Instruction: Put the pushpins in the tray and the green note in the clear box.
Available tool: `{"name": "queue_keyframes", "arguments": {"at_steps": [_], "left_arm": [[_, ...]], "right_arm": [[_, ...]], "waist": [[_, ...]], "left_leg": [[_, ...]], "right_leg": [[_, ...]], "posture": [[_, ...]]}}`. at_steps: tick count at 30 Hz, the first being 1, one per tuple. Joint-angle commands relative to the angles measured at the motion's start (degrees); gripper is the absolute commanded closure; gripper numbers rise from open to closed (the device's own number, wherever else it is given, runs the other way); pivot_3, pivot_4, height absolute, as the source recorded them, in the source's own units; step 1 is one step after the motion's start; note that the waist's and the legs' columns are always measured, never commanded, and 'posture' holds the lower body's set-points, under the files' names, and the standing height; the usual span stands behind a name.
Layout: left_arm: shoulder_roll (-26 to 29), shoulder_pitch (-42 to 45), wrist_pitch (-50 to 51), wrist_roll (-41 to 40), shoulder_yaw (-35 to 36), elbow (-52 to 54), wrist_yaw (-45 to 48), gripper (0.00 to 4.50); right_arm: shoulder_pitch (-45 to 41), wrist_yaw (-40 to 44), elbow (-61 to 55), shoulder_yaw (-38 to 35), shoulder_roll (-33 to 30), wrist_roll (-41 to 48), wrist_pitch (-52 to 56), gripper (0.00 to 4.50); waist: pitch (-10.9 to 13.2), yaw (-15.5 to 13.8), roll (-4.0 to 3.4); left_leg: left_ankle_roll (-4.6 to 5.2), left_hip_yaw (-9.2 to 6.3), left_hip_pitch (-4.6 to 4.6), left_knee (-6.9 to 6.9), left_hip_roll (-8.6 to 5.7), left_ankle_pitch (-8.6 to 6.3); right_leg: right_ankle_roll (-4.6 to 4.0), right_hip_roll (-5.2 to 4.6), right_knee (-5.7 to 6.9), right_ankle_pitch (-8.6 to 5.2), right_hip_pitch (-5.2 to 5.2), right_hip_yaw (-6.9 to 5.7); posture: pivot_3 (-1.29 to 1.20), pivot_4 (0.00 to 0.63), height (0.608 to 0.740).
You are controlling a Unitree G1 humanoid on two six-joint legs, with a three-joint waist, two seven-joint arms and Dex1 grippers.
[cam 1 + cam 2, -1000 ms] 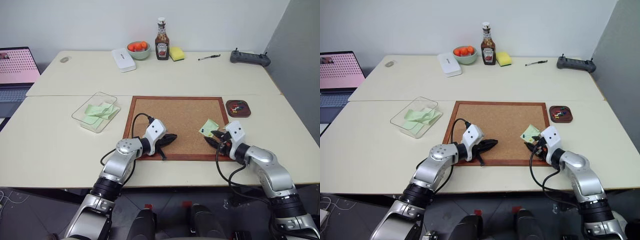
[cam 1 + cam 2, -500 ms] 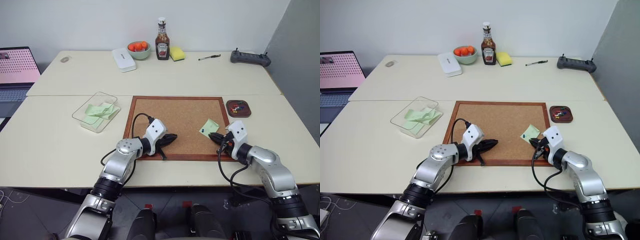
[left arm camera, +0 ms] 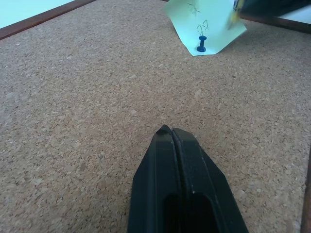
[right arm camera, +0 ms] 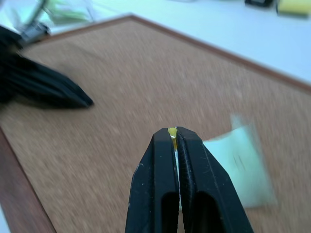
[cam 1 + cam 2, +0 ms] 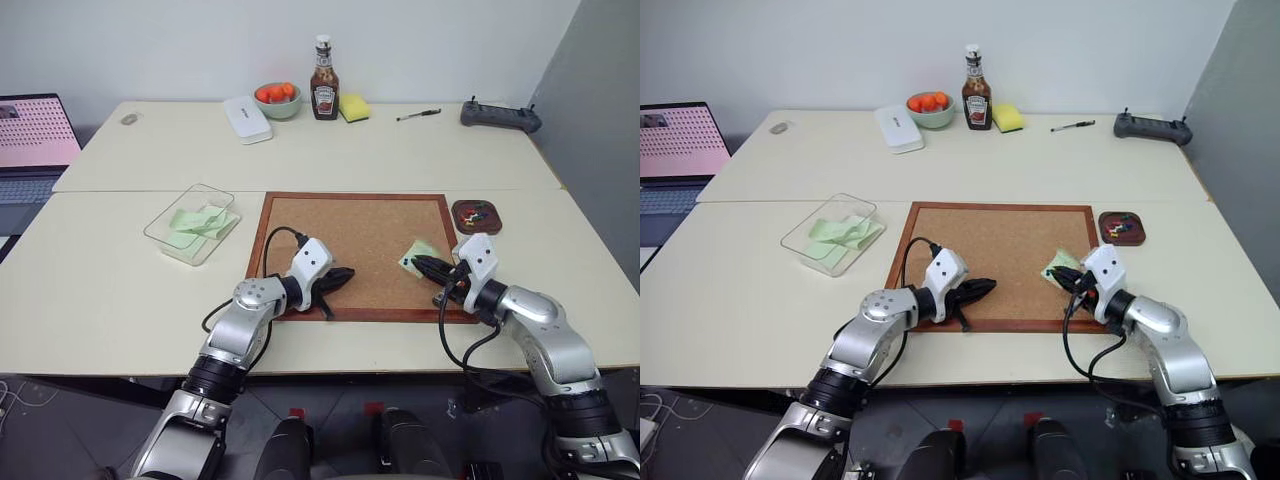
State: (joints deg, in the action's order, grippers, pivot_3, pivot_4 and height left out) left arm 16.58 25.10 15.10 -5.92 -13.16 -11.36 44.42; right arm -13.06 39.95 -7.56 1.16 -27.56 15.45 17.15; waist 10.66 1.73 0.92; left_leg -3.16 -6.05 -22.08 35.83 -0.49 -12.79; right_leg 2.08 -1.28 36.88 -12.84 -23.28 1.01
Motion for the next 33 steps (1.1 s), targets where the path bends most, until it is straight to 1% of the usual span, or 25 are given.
{"name": "queue_keyframes", "arguments": {"at_steps": [1, 7, 11, 15, 18, 22, 28, 33], "left_arm": [[0.0, -1.0, 1.4, 0.9, -1.4, -0.4, 0.1, 4.5], [0.3, -1.2, 1.5, 1.0, -1.4, -0.3, 0.1, 4.5], [0.3, -1.3, 1.5, 1.1, -1.5, -0.3, 0.1, 4.5], [0.3, -1.3, 1.5, 1.1, -1.6, -0.2, 0.2, 4.5], [0.4, -1.5, 1.4, 1.2, -1.7, -0.2, 0.3, 4.5], [0.3, -1.4, 1.2, 1.3, -1.9, -0.4, 0.3, 4.5], [0.3, -1.4, 0.9, 1.5, -2.2, -0.4, 0.3, 4.5], [0.4, -1.6, 0.7, 1.5, -2.1, -0.3, 0.2, 4.5]], "right_arm": [[-0.5, 0.3, -2.3, -1.5, -0.1, 1.4, -0.6, 4.46], [-3.1, -3.2, -1.5, -3.9, 1.2, 2.5, 0.4, 4.46], [-6.2, -6.5, 3.1, -4.1, 0.7, -1.2, -0.5, 4.46], [-10.6, -13.4, 11.7, -4.3, -0.5, -8.3, -4.0, 4.46], [-14.8, -19.7, 19.9, -2.9, -1.8, -15.1, -6.9, 4.46], [-20.3, -26.1, 30.6, -2.2, -2.1, -19.9, -9.2, 4.46], [-25.8, -29.0, 42.8, -0.6, -2.1, -23.8, -12.1, 4.46], [-27.7, -30.0, 48.3, 0.1, -2.2, -25.0, -13.8, 4.46]], "waist": [[0.0, 0.0, 0.0], [0.0, 0.0, 0.0], [0.0, 0.0, 0.01], [0.0, 0.0, 0.0], [0.0, 0.0, -0.01], [0.0, 0.1, -0.02], [0.0, 0.1, -0.02], [0.0, 0.1, -0.02]], "left_leg": [[0.0, 0.0, -0.01, 0.0, -0.01, 0.0], [0.0, -0.01, 0.01, -0.01, 0.01, 0.0], [0.0, 0.01, 0.01, 0.01, 0.0, 0.0], [0.0, 0.0, 0.02, -0.03, 0.0, 0.0], [0.0, 0.03, 0.02, -0.04, 0.0, 0.0], [0.0, 0.08, 0.05, -0.03, -0.01, 0.0], [0.0, 0.08, 0.04, -0.05, -0.02, 0.0], [0.0, 0.07, 0.04, -0.05, -0.02, 0.0]], "right_leg": [[-0.04, 0.0, -0.01, -0.02, 0.0, 0.0], [-0.04, 0.0, 0.01, -0.02, 0.0, -0.01], [-0.07, 0.0, 0.01, -0.04, 0.0, 0.0], [-0.06, 0.0, 0.0, -0.03, 0.01, -0.01], [0.02, 0.0, 0.01, 0.02, -0.01, 0.01], [-0.06, -0.01, 0.01, -0.03, 0.0, 0.04], [-0.03, 0.0, 0.02, 0.0, 0.0, 0.07], [0.08, 0.0, 0.02, 0.06, 0.0, 0.07]], "posture": [[0.0, 0.15, 0.74], [0.0, 0.15, 0.74], [0.0, 0.15, 0.74], [0.0, 0.15, 0.74], [0.0, 0.15, 0.74], [0.0, 0.15, 0.74], [0.0, 0.15, 0.74], [0.0, 0.15, 0.74]]}}
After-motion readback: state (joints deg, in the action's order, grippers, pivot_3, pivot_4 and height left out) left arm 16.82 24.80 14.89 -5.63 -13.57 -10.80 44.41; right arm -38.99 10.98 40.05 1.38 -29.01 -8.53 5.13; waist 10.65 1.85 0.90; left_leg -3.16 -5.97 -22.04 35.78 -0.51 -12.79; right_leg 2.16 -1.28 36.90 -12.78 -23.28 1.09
